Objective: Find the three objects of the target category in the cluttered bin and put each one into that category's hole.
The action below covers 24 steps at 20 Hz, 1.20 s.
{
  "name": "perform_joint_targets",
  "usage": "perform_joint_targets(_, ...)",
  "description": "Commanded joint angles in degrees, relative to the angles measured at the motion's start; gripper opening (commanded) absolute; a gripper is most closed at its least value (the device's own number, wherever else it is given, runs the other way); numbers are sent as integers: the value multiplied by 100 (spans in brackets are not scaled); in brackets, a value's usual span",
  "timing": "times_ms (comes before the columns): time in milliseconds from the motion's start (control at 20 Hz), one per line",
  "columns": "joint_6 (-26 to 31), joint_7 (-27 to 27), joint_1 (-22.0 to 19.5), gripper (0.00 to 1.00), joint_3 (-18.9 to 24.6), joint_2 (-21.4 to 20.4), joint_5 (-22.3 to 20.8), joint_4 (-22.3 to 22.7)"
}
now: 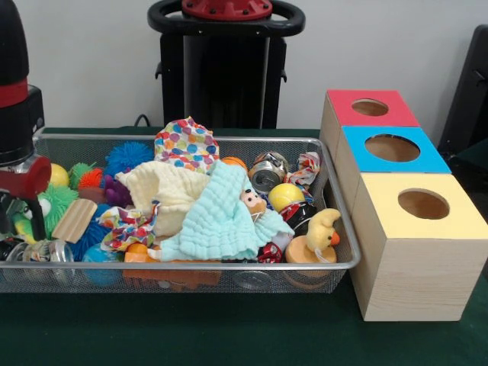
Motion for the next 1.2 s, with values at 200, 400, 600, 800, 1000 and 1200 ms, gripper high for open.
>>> perform_joint_targets(200,54,-1004,-169,100,590,217,-407,344)
perform_joint_targets(400,12,-987,-190,100,591,221,-424,375)
perform_joint_targets(600,-15,-985,-211,100,588,226,-443,385)
perform_joint_targets(800,34,-1041,-214,100,577,269,-479,302)
perform_joint_targets(1000,55,-1102,-247,100,599,288,-490,275)
perform_joint_targets(1200,62,-1154,-264,100,602,297,-516,241)
